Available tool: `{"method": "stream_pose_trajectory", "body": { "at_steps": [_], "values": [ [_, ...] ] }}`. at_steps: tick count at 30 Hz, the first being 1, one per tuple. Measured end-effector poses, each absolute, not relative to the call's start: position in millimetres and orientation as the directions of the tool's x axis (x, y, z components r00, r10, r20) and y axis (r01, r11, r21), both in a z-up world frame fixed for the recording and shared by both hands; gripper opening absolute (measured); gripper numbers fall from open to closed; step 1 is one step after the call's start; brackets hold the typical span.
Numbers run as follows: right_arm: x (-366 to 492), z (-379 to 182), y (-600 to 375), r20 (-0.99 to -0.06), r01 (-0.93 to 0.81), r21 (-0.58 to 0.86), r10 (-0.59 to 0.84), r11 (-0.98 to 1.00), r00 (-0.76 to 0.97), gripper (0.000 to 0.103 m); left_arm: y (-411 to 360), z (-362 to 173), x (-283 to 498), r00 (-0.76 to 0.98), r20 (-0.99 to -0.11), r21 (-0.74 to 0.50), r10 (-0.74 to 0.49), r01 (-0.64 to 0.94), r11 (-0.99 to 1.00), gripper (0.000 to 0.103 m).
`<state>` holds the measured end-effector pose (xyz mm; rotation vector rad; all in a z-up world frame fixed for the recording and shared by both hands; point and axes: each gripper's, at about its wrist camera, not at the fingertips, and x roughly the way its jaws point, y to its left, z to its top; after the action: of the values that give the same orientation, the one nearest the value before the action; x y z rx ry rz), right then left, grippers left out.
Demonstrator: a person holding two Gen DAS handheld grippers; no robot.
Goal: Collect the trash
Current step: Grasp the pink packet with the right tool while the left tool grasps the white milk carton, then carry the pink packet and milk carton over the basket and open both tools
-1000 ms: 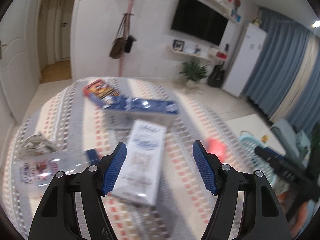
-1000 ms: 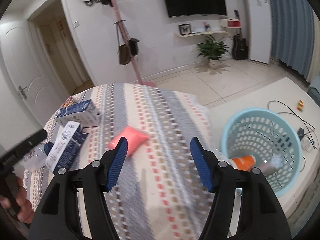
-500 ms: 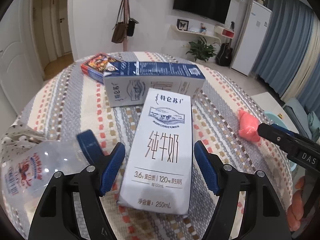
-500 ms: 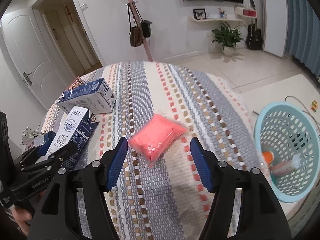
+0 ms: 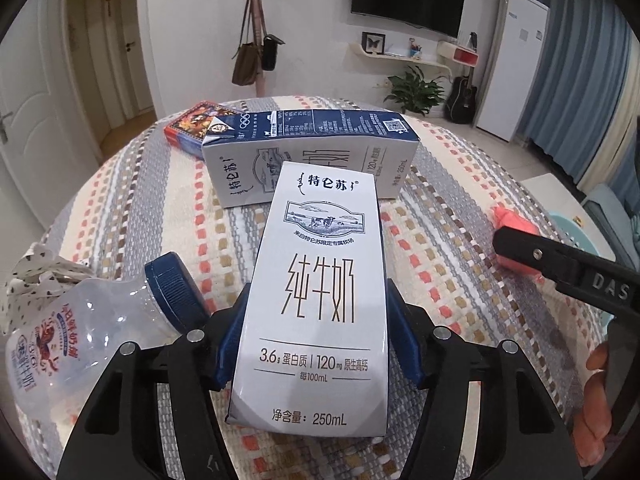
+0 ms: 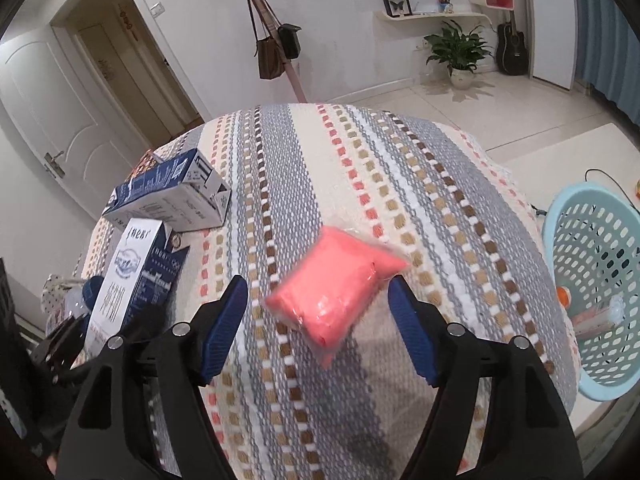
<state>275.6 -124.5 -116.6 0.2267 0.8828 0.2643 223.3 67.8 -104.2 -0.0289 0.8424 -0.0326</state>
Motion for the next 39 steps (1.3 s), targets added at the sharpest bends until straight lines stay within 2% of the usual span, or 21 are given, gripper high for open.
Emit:
{"method": "stream_pose_trajectory", "body": {
  "at_steps": [3,5,7,8,13,17,21,28,39],
  "values": [
    [275,-118,-118,-0.730,-0.128,0.255,0.278,0.958,0.625,0.068,64,-102,221,0.670,-0.741,-0.024,-0.027,0.013,1.000,0.060],
    [272,-117,-115,-0.731,-0.118,0.214,0.239,0.970,0.639,0.058,63,-101,220,0.676,-0.736,-0.017,-0.020,0.011,1.000,0.060],
    [273,-117,-112,-0.735,-0.107,0.186,0.210,0.977,0.644,0.039,63,-99,218,0.683,-0.730,-0.015,-0.020,0.012,1.000,0.059],
    [273,-117,-112,-0.735,-0.105,0.174,0.200,0.979,0.648,0.037,63,-98,217,0.688,-0.725,-0.014,-0.018,0.012,1.000,0.059],
    [268,-114,-109,-0.710,-0.117,0.152,0.190,0.982,0.677,0.036,59,-93,208,0.716,-0.698,-0.015,-0.022,0.017,1.000,0.059],
    [249,-101,-115,-0.621,-0.161,0.175,0.236,0.971,0.747,0.035,60,-87,203,0.742,-0.669,-0.027,-0.033,0.021,0.999,0.059],
    [233,-92,-122,-0.562,-0.184,0.185,0.258,0.965,0.786,0.035,62,-76,193,0.769,-0.630,-0.102,-0.106,0.053,0.993,0.059],
    [217,-73,-141,-0.515,-0.161,0.143,0.213,0.976,0.831,0.035,39,-50,183,0.805,-0.575,-0.119,-0.150,0.099,0.988,0.059],
    [217,-64,-227,-0.493,-0.016,0.176,0.102,0.984,0.864,0.035,-33,-33,205,0.790,-0.563,-0.114,-0.243,0.217,0.969,0.059]
  ]
}}
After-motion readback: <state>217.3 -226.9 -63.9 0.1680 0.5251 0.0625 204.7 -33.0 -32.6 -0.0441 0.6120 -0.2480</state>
